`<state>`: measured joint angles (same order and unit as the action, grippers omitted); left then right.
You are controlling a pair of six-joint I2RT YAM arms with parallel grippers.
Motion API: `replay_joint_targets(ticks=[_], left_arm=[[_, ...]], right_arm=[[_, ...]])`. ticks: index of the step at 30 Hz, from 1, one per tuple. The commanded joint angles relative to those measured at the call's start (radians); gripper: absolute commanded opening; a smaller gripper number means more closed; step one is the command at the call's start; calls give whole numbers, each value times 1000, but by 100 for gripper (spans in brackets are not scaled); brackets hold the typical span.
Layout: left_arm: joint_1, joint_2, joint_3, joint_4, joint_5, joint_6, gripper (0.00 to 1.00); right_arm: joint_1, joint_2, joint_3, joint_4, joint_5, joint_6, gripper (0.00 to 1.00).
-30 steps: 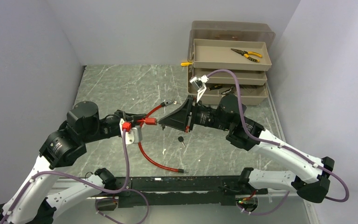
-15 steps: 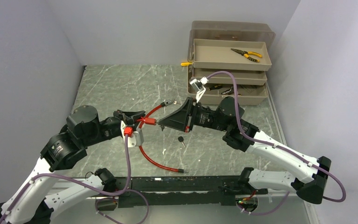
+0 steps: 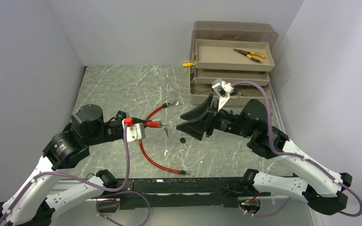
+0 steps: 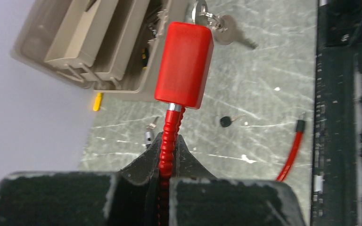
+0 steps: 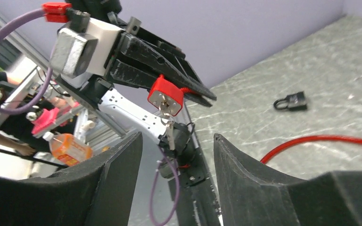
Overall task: Unlock with the key
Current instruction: Unlock the lock.
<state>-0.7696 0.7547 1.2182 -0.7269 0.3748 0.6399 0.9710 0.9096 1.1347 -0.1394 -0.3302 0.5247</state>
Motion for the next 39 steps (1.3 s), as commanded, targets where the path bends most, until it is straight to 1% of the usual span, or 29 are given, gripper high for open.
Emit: replay_joint_targets(ticks=[1, 4, 6, 9, 12, 17, 22, 25, 26, 27, 30, 31, 32, 33, 35, 36, 39], left_arm=[[8, 1, 37, 6, 138, -162, 0], [12, 14, 47, 5, 223, -209, 0], [16, 26, 50, 6, 264, -238, 0], [17, 35, 43, 11, 291, -264, 0], [24, 37, 38, 23, 306, -293, 0], [42, 38, 37, 41, 312, -323, 0], [52, 43, 41, 58, 335, -345, 0], [53, 39, 30, 63, 344, -350, 0], [53, 38, 27, 66, 347, -351, 0], [54, 36, 24, 67, 351, -353, 0], [54, 31, 32, 67, 362, -349, 0], [55, 29, 37, 62, 368, -344, 0], [55, 28, 43, 55, 372, -335, 0], [55, 26, 47, 46, 382, -325, 0], [55, 21, 57, 21, 403, -292, 0], [56, 17, 62, 10, 410, -282, 0], [56, 8, 77, -27, 413, -233, 0]], right_arm=[[-2, -47, 52, -32, 13, -185, 60], [-2, -41, 67, -31, -45, -250, 63], [-2, -21, 78, -18, -105, -289, 68], [1, 32, 110, -16, -193, -346, 73], [27, 92, 149, -32, -230, -402, 76], [91, 134, 197, -60, -240, -489, 76], [140, 175, 231, -96, -202, -516, 71], [161, 189, 223, -63, -171, -516, 64], [170, 192, 218, -50, -155, -516, 60], [171, 198, 216, -39, -141, -516, 54], [171, 217, 234, -59, -95, -516, 27], [172, 218, 241, -73, -73, -516, 12], [172, 218, 246, -86, -55, -516, 2], [172, 215, 248, -97, -29, -516, 0], [172, 206, 254, -117, 12, -516, 0], [171, 199, 261, -131, 28, -547, 0], [172, 191, 281, -184, 42, -580, 0]])
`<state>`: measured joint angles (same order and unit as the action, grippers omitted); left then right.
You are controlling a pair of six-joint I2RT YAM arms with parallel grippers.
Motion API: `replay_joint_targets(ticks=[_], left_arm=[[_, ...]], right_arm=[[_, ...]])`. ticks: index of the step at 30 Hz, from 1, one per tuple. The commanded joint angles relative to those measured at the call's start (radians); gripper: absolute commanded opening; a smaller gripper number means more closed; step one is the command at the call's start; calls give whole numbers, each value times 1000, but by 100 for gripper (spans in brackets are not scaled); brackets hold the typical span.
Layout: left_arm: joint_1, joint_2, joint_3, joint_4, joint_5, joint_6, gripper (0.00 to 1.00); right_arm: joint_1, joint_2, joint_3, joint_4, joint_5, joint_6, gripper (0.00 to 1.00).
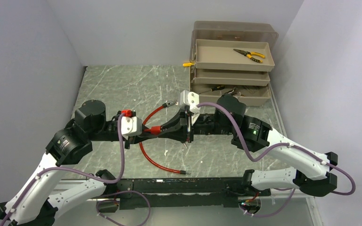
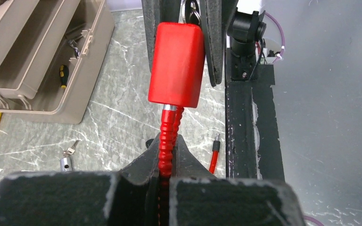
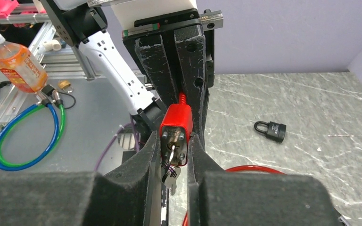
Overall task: Unlock with the key
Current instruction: Unlock the lock.
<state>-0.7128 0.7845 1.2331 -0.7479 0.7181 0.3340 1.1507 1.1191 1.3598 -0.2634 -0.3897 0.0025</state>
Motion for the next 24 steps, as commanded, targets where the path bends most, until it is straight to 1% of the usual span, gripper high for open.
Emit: replay_joint_targets(ticks=[1, 6, 11, 13, 14, 16, 17, 18, 20, 24], left_arm=[[-2, -22, 70, -25, 70, 98, 0], [-1, -10, 144, -146, 36, 269, 0], [-2, 22, 224, -281, 5, 399, 0], [-1, 56, 273, -339, 0, 415, 5], [-1, 71, 293, -363, 4, 421, 12], [-3, 89, 312, -368, 21, 410, 82], [-3, 87, 306, -352, 36, 400, 97], [-4, 81, 295, -330, 51, 381, 99], [-7, 75, 269, -269, 73, 338, 99], [-25, 104, 232, -214, 114, 276, 99]], right_arm=[[-8, -16, 63, -83, 94, -63, 0], [-9, 26, 122, -256, 54, -91, 0], [-8, 57, 164, -360, 90, -115, 0], [-8, 68, 190, -391, 121, -126, 0], [-7, 74, 204, -404, 133, -134, 0], [-6, 85, 225, -419, 145, -143, 0], [-8, 90, 232, -416, 140, -146, 0], [-2, 94, 237, -411, 136, -146, 0], [10, 103, 243, -396, 134, -145, 0], [36, 145, 271, -398, 133, -149, 0]])
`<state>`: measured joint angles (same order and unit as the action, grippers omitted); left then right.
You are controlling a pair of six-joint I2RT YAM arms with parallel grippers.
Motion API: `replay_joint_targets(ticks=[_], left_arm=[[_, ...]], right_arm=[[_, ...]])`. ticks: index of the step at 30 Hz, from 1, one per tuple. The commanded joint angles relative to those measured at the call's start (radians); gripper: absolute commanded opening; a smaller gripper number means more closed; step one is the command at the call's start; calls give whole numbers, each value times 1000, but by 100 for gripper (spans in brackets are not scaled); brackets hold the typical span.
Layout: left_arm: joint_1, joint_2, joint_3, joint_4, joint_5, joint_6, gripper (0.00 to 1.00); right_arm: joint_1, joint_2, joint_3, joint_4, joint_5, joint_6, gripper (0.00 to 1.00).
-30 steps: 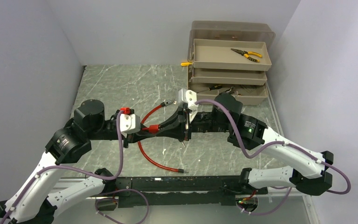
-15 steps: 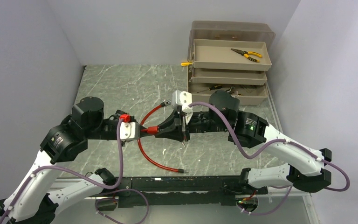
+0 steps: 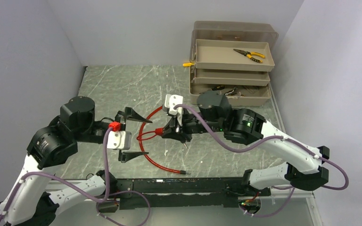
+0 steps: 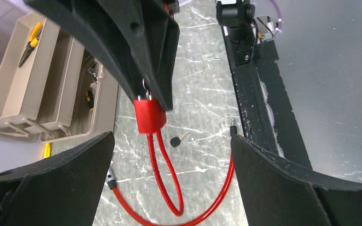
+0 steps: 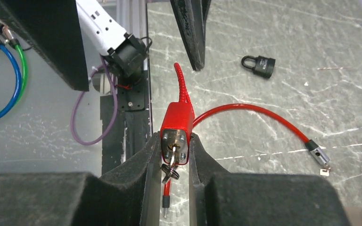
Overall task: Unlock with the key
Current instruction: Unlock the lock.
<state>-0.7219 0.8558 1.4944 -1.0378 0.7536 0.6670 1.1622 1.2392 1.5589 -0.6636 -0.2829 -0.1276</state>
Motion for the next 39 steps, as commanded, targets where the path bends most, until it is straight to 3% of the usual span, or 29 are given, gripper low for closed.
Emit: replay_joint_targets(ticks=[1, 8, 12, 17, 22, 26, 27, 29, 31, 36, 39], left_arm=[[-20, 40, -45, 95, 70, -70, 100], [-25, 31, -172, 217, -11, -114, 98], [-27, 24, -213, 246, -43, -138, 88], [-27, 11, -219, 278, -37, -161, 60], [-28, 8, -175, 261, -15, -164, 15], [-27, -9, -188, 239, -15, -149, 5], [-28, -15, -196, 242, -15, -150, 2], [-27, -27, -210, 259, -21, -168, 0], [-24, -39, -225, 266, -27, -180, 0], [-17, -73, -294, 310, -75, -247, 0], [-18, -82, -324, 327, -47, -292, 0]], right_arm=[[36, 37, 83, -2, 34, -21, 0], [86, 61, 119, -3, 73, -32, 0], [109, 65, 126, 7, 86, -40, 0], [123, 90, 123, -3, 91, -39, 0], [122, 100, 111, -16, 108, -33, 0], [122, 88, 104, -18, 142, -32, 0], [122, 86, 111, -23, 147, -29, 6], [122, 82, 128, -41, 142, -25, 35], [122, 54, 134, -40, 164, -14, 49], [120, -105, 20, 57, 208, 14, 58], [114, -179, -57, 109, 196, 24, 51]])
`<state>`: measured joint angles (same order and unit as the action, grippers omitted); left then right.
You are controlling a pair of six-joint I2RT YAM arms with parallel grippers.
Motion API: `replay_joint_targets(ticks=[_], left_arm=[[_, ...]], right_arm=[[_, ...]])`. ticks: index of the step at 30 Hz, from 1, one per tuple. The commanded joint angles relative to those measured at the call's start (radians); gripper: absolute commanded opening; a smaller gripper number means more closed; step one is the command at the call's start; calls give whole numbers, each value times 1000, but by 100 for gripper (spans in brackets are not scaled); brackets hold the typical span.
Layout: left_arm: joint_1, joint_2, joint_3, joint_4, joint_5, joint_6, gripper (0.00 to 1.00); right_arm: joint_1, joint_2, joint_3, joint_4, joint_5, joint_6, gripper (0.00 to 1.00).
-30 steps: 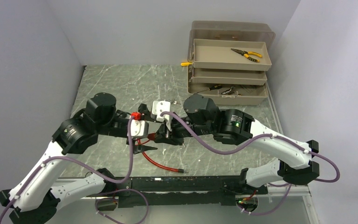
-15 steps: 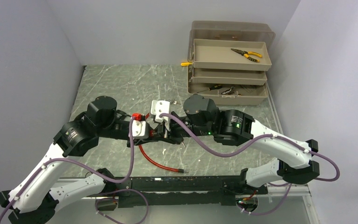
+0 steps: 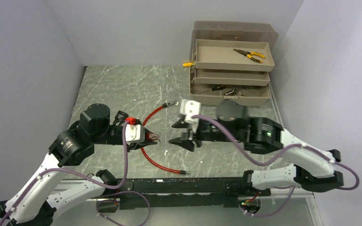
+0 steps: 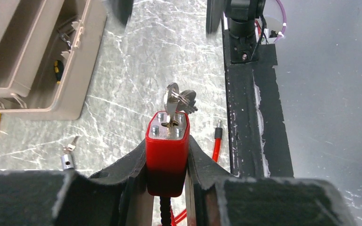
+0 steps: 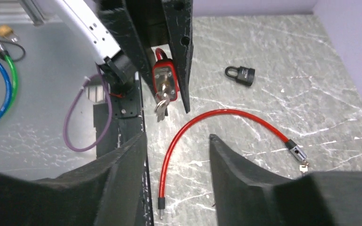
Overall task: Unlock with the key
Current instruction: Unlock the lock.
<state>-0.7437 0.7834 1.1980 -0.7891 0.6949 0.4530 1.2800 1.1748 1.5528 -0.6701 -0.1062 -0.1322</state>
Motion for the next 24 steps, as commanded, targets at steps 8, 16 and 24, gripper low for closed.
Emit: replay_joint_targets(ticks=[8, 16, 24], left_arm=[[-2, -7, -47, 105, 32, -152, 0], [-2, -12, -45, 123, 53, -180, 0], [-1, -26, -65, 131, 49, -177, 0]], right_arm=[[-61, -69, -10, 124, -182, 25, 45], [-161, 11, 12, 157, -348, 58, 32], [-180, 34, 41, 152, -426, 61, 27]])
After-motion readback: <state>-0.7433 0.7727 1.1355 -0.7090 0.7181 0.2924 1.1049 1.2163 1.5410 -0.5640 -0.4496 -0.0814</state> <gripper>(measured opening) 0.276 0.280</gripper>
